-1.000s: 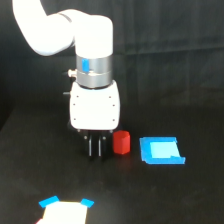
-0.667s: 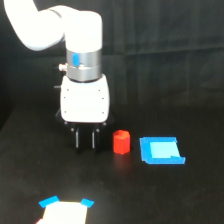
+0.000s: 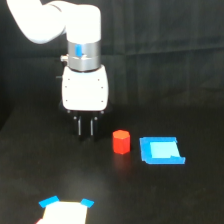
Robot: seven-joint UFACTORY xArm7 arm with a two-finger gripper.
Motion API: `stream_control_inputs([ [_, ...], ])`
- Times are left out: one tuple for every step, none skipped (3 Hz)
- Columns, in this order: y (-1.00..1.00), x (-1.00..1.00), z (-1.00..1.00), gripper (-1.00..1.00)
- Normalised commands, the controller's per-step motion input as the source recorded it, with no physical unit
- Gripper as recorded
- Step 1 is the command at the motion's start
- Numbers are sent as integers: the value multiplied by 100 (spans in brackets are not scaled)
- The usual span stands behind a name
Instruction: Pick up the red object from the table
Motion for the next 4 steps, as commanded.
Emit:
stream_control_inputs([
  [-9,100,-100,100],
  [-33,100,-59,24],
  [-20,100,-28,88],
  [-82,67,-100,19],
])
